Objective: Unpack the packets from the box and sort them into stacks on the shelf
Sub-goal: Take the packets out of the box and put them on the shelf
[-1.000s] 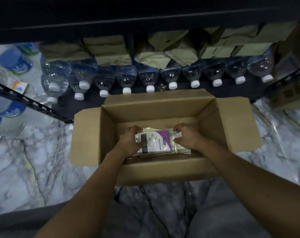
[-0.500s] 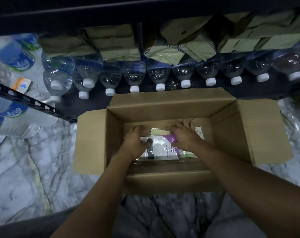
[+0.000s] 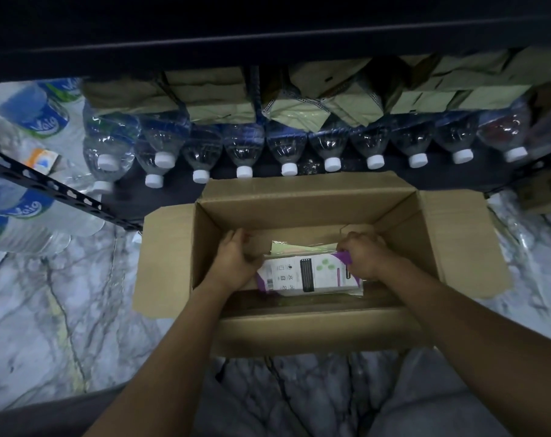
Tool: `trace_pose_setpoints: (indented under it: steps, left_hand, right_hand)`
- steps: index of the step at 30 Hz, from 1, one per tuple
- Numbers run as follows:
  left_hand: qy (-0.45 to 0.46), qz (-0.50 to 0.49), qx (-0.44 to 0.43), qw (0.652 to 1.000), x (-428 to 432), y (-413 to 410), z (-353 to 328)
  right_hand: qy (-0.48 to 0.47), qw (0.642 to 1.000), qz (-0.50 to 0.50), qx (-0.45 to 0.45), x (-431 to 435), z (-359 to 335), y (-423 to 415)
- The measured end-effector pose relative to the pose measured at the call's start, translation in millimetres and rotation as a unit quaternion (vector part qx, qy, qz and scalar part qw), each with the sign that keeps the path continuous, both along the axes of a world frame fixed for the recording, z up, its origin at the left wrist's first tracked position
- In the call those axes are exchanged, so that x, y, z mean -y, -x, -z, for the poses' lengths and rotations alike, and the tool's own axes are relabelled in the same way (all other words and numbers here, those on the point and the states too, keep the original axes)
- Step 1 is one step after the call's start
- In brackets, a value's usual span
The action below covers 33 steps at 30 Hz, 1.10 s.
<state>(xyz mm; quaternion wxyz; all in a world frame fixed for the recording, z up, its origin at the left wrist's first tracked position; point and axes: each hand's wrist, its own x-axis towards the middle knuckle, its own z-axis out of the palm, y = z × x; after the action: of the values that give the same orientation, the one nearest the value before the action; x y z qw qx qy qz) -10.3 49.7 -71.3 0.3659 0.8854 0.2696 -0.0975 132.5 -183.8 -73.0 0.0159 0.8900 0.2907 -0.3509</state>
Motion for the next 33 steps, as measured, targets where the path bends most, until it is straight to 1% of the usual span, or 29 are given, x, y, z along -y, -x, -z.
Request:
trace_pose_setpoints:
  steps: [6,10,12,14,19,21,25,28,33]
  left_hand:
    - [-0.008,-0.003,0.017,1.000,-2.7,4.9,7.0]
    - [0.009,-0.001,0.022,1.000,-0.5,3.8,9.1]
    - [0.027,-0.005,0.024,0.999,0.7,3.0,10.0]
    - [0.034,-0.010,0.009,0.999,0.2,2.5,10.4]
    - [0.038,-0.015,0.008,0.999,-2.0,0.3,4.7]
    - [0.039,-0.011,0.012,0.999,-3.0,0.8,0.4]
    - [0.038,-0.009,0.033,0.999,-5.5,3.7,-10.4]
    - [0.052,0.000,0.033,0.998,-10.2,5.1,-20.3]
    - [0.104,-0.033,0.053,0.993,-10.1,0.9,-33.9]
  right_hand:
    - [0.066,0.997,-0.038,0.008,0.4,17.3,6.8]
    - [0.067,0.994,-0.066,0.048,-2.4,20.5,8.5]
    - [0.063,0.995,-0.064,0.050,-3.1,18.6,8.7]
    - [0.056,0.997,-0.047,0.031,-4.2,11.8,8.3]
    - [0.018,0.998,0.010,-0.055,-2.0,-8.4,10.4]
    - [0.005,0.998,0.009,-0.060,-0.1,-15.7,12.7]
    - [0.011,0.999,-0.036,-0.016,-1.9,-30.8,15.9]
    - [0.004,0.998,-0.058,0.014,-3.1,-45.5,18.9]
    - [-0.031,0.996,-0.042,0.077,7.6,-77.9,19.1]
